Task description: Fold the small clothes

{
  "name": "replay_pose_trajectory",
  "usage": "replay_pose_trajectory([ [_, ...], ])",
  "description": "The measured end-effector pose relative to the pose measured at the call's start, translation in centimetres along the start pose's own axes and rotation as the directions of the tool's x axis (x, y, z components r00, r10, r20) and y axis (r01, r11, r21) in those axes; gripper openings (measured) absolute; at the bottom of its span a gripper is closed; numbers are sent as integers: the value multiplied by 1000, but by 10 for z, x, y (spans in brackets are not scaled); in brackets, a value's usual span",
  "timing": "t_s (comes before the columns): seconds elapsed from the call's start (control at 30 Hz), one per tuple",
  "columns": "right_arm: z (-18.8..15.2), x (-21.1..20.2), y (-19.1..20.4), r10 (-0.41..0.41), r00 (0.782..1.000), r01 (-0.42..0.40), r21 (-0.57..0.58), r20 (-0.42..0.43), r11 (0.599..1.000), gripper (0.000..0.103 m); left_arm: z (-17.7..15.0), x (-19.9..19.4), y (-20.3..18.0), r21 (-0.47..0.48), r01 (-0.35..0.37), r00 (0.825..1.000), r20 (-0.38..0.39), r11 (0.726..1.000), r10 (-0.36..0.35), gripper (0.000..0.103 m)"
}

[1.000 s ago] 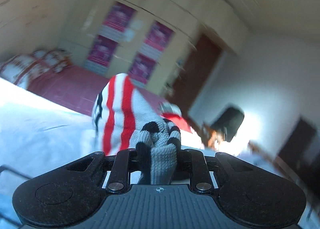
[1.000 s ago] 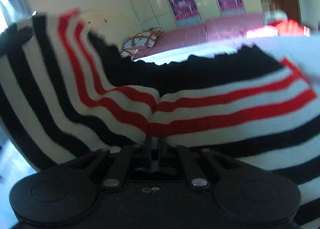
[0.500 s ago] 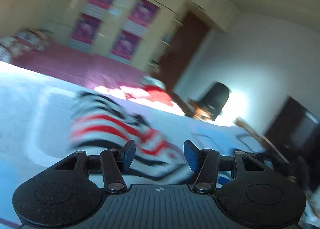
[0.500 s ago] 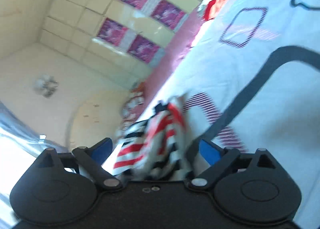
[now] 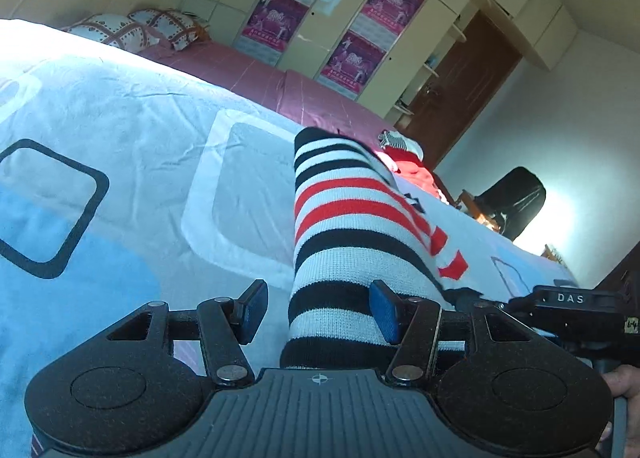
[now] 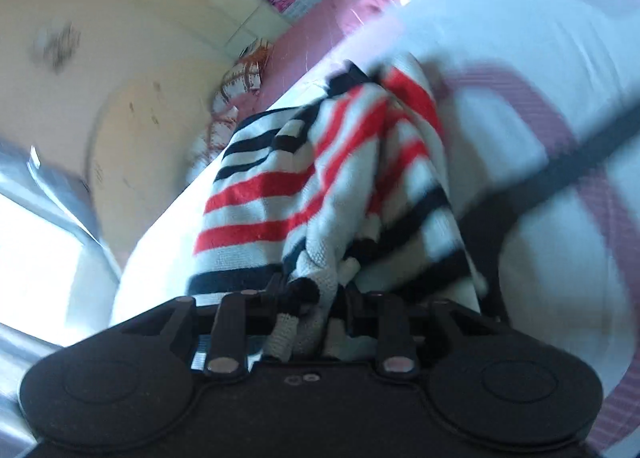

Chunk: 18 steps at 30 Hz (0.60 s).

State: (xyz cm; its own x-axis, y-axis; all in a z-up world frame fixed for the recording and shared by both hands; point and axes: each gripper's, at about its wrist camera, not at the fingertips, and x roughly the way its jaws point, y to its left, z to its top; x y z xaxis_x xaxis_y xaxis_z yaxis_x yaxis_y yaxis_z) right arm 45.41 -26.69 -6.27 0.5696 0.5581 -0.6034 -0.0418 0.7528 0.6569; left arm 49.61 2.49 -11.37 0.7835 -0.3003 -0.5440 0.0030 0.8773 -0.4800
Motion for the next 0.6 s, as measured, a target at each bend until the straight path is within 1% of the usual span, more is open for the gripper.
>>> replay_pose_trajectory([
  [0.03, 0, -6, 13, -5, 999, 8, -81, 39, 997, 25, 0, -2, -2, 11, 9, 1000, 8, 1000, -9, 55],
  [0.07, -2, -18, 29, -1, 995, 20, -191, 99, 981, 25, -1, 0, -4, 23, 8, 1000, 7, 1000, -8, 55],
  [0.13, -9, -38, 53, 23, 980, 56, -378, 199, 924, 25, -5, 3, -8, 33, 18, 1000, -12, 999, -18, 55],
  [0.17, -12, -44, 54, 43, 972, 60, -420, 233, 905, 25, -8, 6, -11, 39, 25, 999, -24, 999, -24, 55],
  [0.2, -13, -43, 46, 30, 969, 80, -422, 246, 903, 25, -10, 10, -14, 50, 20, 999, -45, 999, -18, 55],
  [0.23, -10, -34, 31, -33, 973, 120, -383, 227, 916, 25, -13, 16, -17, 63, 12, 997, -74, 998, -7, 55],
  [0.27, -6, -20, 11, -103, 980, 153, -311, 171, 938, 25, -16, 21, -20, 74, 13, 995, -97, 997, -6, 55],
  [0.3, -3, -7, -10, -146, 984, 166, -227, 106, 960, 25, -19, 23, -23, 80, 25, 994, -111, 997, -16, 55],
  [0.33, -6, -8, -22, -105, 989, 121, -179, 101, 976, 26, -20, 22, -26, 83, 21, 994, -112, 996, -11, 55],
  [0.37, -7, -12, -25, -72, 992, 89, -165, 104, 982, 27, -20, 19, -28, 90, 13, 994, -105, 996, -4, 55],
  [0.4, -7, -15, -26, -61, 993, 76, -151, 98, 986, 30, -19, 17, -28, 93, 17, 995, -99, 996, -8, 55],
  [0.47, -7, -24, -31, -30, 995, 39, -87, 96, 995, 36, -15, 9, -25, 71, 25, 997, -74, 997, -20, 55],
  [0.53, -10, -31, -37, 6, 994, -5, -15, 109, 1000, 53, -10, -1, -22, 58, 37, 999, -27, 998, -36, 55],
  [0.6, -9, -32, -47, 42, 993, -48, 53, 107, 997, 55, -4, -1, -14, 28, 33, 999, -5, 999, -33, 55],
])
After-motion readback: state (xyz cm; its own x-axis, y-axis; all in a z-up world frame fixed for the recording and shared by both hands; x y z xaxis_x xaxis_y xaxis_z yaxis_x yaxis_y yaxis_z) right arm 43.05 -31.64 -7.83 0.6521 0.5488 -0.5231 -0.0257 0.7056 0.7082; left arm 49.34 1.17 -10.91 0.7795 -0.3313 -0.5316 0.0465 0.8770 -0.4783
